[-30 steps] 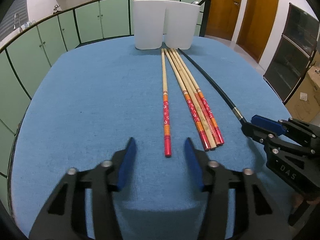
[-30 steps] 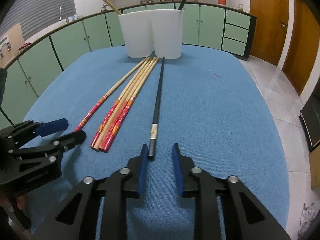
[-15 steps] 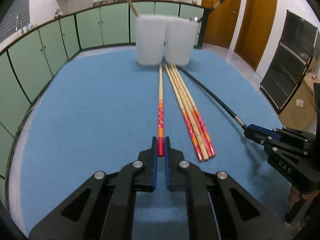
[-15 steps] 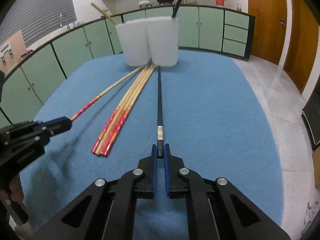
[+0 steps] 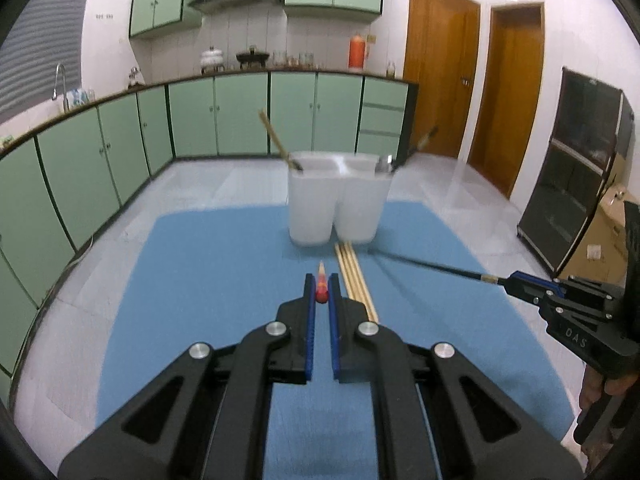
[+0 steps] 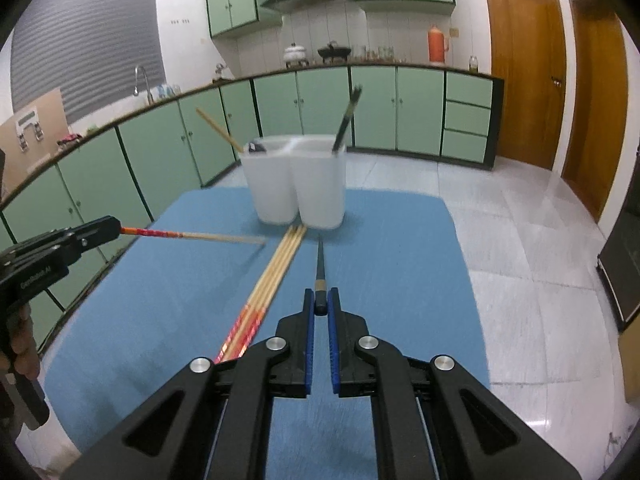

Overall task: Organize utensils
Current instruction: 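Lift both chopsticks, insert them upright into the white holder, and open both tools, then pull both tools back from the holder toward the remaining red-patterned chopsticks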

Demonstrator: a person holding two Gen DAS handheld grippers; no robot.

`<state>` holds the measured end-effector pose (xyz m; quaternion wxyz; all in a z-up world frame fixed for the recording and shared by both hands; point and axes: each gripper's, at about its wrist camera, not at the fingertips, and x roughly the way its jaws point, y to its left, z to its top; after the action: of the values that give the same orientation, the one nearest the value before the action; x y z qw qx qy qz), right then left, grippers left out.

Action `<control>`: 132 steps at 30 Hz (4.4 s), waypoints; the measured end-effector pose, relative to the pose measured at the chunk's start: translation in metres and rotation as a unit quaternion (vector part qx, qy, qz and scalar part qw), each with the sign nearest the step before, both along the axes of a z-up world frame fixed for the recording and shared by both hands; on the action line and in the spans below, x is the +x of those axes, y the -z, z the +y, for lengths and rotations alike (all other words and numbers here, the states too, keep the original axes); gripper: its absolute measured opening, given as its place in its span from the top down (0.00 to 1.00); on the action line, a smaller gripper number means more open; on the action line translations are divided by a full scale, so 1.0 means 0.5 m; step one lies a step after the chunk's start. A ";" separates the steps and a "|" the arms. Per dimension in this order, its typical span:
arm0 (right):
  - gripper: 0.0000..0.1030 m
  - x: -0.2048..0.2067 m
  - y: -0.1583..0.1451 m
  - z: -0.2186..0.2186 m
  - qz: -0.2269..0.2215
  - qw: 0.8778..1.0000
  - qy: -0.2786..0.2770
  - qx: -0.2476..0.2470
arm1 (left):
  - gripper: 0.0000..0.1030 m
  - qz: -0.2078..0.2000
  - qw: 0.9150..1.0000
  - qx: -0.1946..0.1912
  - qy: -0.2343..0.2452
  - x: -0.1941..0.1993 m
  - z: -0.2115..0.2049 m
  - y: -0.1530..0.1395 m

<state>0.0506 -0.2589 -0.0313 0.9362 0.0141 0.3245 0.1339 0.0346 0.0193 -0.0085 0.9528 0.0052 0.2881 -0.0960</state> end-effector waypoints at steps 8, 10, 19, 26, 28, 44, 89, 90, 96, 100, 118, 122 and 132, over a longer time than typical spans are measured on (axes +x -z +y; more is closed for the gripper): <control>0.94 0.017 -0.089 -0.017 -0.028 0.999 -0.024 0.024 | 0.95 -0.033 0.999 -0.007 0.010 0.021 -0.006 -0.062; 0.94 0.026 -0.106 -0.017 -0.031 0.999 -0.033 0.028 | 0.95 -0.035 0.999 -0.009 0.013 0.031 -0.008 -0.073; 0.94 0.070 -0.156 -0.018 -0.035 0.997 -0.054 0.034 | 0.95 -0.043 0.999 -0.013 0.021 0.062 -0.019 -0.103; 0.94 0.092 -0.181 -0.009 -0.039 0.996 -0.072 0.030 | 0.95 -0.053 0.998 -0.016 0.026 0.080 -0.018 -0.127; 0.94 0.097 -0.191 -0.009 -0.042 0.996 -0.076 0.030 | 0.95 -0.056 0.998 -0.017 0.027 0.085 -0.017 -0.133; 0.94 0.159 -0.328 0.012 -0.098 0.988 -0.118 0.028 | 0.95 -0.115 0.993 -0.024 0.031 0.135 -0.017 -0.233; 0.35 0.310 -0.238 -0.002 -0.095 0.994 -0.045 0.028 | 0.33 -0.118 0.993 -0.025 0.014 0.334 -0.029 -0.152; 0.33 0.297 -0.234 -0.006 -0.096 0.994 -0.041 0.030 | 0.31 -0.119 0.992 -0.024 0.014 0.318 -0.026 -0.149; 0.18 0.207 -0.178 -0.026 -0.092 0.995 -0.009 0.033 | 0.17 -0.102 0.995 -0.012 0.012 0.238 -0.015 -0.105; 0.06 0.175 -0.133 -0.035 -0.079 0.996 0.014 0.030 | 0.13 -0.077 0.997 -0.002 0.001 0.191 -0.007 -0.047; 0.06 0.083 0.091 0.017 0.039 0.999 0.029 0.015 | 0.10 0.060 0.998 0.028 -0.013 0.092 0.022 0.159; 0.06 0.064 0.124 0.036 0.053 0.998 0.018 0.013 | 0.10 0.080 0.996 0.029 -0.014 0.079 0.024 0.183; 0.25 0.029 0.179 0.083 0.089 0.996 -0.022 -0.015 | 0.10 0.129 0.991 0.044 -0.015 0.059 0.026 0.239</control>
<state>0.0652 -0.2172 -0.1208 0.9008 0.0051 0.4083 0.1481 0.0641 0.0323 -0.1282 0.9077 0.0306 0.4128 -0.0690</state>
